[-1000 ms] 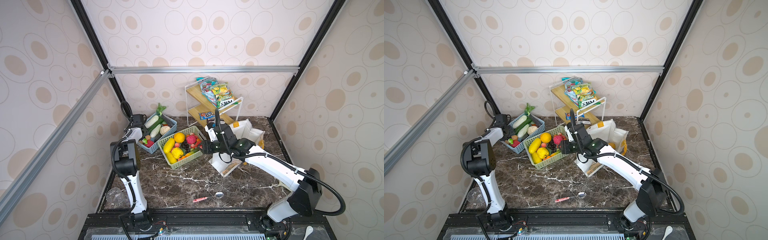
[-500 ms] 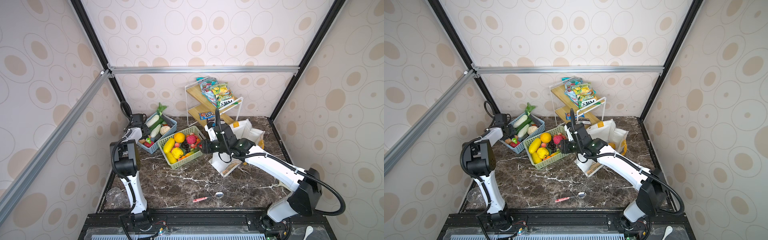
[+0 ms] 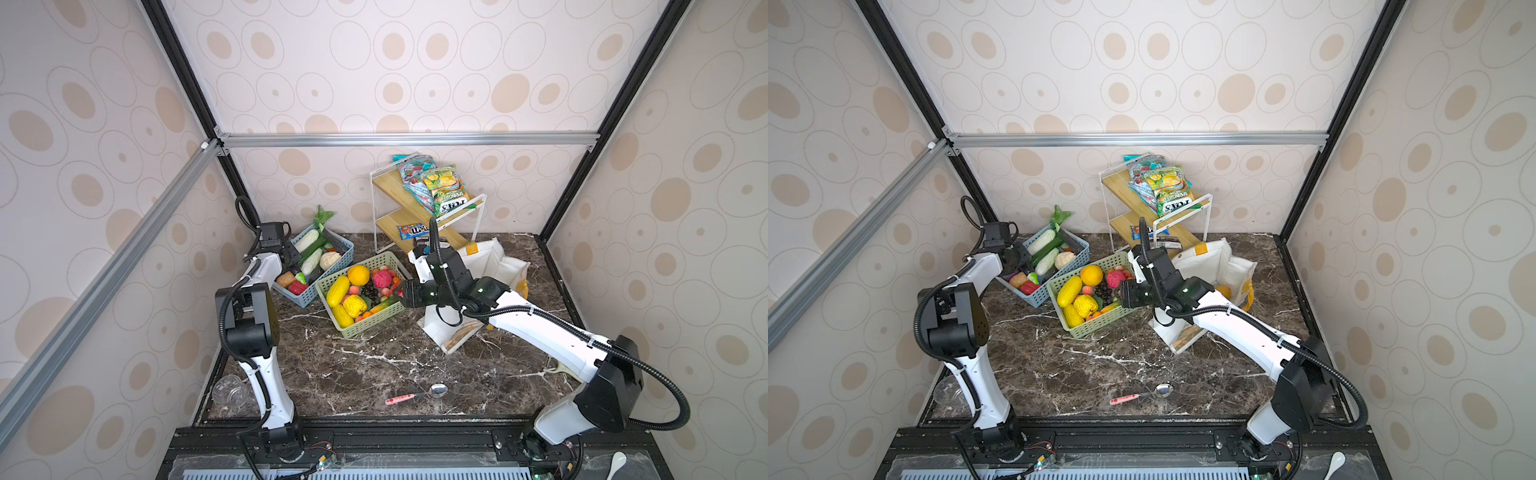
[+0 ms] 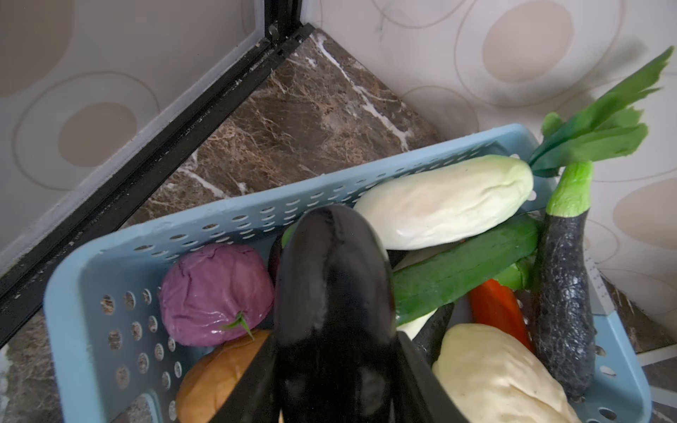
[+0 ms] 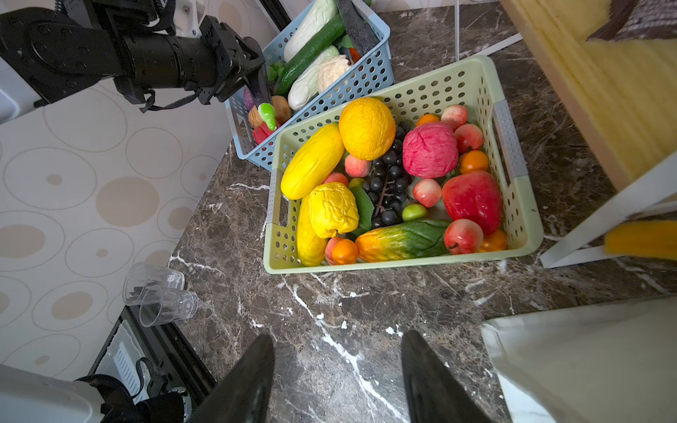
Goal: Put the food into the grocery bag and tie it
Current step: 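Lift the eggplant toward the center while the right gripper moves to meet it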
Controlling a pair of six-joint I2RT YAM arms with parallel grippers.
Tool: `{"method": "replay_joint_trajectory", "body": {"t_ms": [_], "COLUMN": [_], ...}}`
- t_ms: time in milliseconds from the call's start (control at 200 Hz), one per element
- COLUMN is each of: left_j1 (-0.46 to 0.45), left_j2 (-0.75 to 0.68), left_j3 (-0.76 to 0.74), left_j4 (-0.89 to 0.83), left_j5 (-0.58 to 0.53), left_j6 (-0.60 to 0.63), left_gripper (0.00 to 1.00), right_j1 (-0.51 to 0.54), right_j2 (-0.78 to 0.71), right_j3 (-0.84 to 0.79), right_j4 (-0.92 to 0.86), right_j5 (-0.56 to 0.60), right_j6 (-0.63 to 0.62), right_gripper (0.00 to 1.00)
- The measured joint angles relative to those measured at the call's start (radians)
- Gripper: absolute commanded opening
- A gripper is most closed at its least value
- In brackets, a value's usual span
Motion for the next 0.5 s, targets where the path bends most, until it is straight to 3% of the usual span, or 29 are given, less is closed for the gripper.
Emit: {"method": "replay_joint_trajectory", "body": {"t_ms": [500], "left_j1": [0.001], "left_j2": [0.01], "left_j3": [-0.002], "left_j4": [0.0], "left_j5": [0.013], "left_j6": [0.0], "left_gripper": [0.46], "right_j1": [0.002], "right_j2": [0.026], "right_j3": [0.017], "right_j4": [0.0], "right_j5": [-0.003], "right_j6": [0.0], "right_gripper": [0.58]}}
